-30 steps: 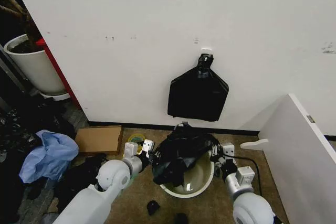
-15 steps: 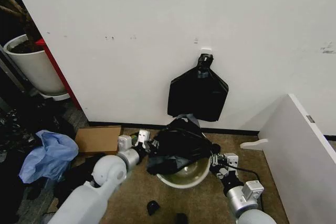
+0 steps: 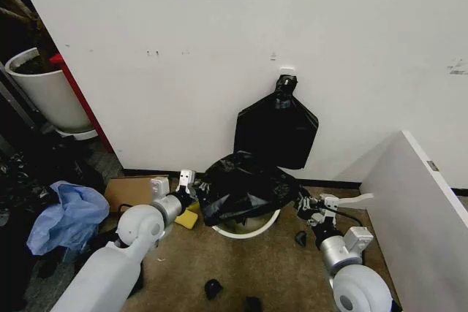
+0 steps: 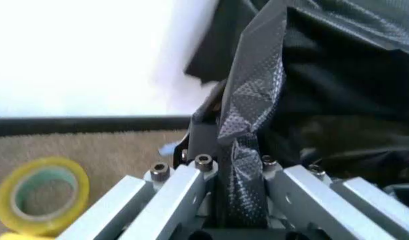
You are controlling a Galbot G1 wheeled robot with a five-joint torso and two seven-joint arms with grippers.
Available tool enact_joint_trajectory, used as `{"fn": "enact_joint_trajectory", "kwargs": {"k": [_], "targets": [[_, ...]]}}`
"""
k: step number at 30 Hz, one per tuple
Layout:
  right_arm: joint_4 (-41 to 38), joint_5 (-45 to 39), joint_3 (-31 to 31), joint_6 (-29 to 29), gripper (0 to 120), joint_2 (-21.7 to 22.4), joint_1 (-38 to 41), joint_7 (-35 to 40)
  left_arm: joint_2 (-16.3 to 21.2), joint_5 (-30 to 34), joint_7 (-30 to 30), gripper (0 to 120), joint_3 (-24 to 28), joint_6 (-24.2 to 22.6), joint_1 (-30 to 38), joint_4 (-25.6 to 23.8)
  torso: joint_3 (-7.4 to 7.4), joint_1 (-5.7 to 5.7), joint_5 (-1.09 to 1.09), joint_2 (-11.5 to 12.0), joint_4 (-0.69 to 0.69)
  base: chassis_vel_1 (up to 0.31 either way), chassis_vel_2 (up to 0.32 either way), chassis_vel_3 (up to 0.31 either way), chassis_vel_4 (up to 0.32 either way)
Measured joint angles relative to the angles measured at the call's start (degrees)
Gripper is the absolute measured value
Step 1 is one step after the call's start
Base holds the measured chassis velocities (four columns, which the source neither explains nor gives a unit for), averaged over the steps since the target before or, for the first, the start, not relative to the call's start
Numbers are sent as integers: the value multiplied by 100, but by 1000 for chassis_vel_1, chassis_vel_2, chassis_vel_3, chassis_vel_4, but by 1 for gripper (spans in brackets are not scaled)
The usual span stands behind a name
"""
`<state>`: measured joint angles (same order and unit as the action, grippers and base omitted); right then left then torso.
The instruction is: Place the garbage bag over the trash bin.
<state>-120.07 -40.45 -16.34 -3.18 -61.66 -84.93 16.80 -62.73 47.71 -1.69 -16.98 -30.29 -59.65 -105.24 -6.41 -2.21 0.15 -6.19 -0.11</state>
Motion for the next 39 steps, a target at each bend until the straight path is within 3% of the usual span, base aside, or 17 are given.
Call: {"fn": "enact_joint_trajectory", "kwargs": {"k": [11,18,25,31,36,39], "targets": [[187,69,341,306,1,-61,-132,-444,-59,346,106,0,-362,74,115,-3,0,0,0,0,0,0,0,0,0],[809,2257,391,1586,28,-202,-65,-1105,-120,425,198,0,-392,135,119,-43,0,1,1,0,1,0,0,0,0],[438,2649,252,1848,50,-147,-332,-840,-170,260,255,0,-233,261,77,12,1,1,-1,0,1,0,0,0,0],[141,3829,449,2447,75,-163,-728,-1064,-318,-150,325,0,98,460,-58,84,1,1,1,0,1,0,0,0,0],[82,4308,523,2332,90,-145,-754,-1369,-445,-416,346,0,326,528,-89,151,1,1,0,0,-1,0,0,0,0],[-6,4340,661,1826,99,-55,-678,-1473,-512,-741,345,0,435,628,-116,230,0,0,1,0,0,0,0,0,0]]}}
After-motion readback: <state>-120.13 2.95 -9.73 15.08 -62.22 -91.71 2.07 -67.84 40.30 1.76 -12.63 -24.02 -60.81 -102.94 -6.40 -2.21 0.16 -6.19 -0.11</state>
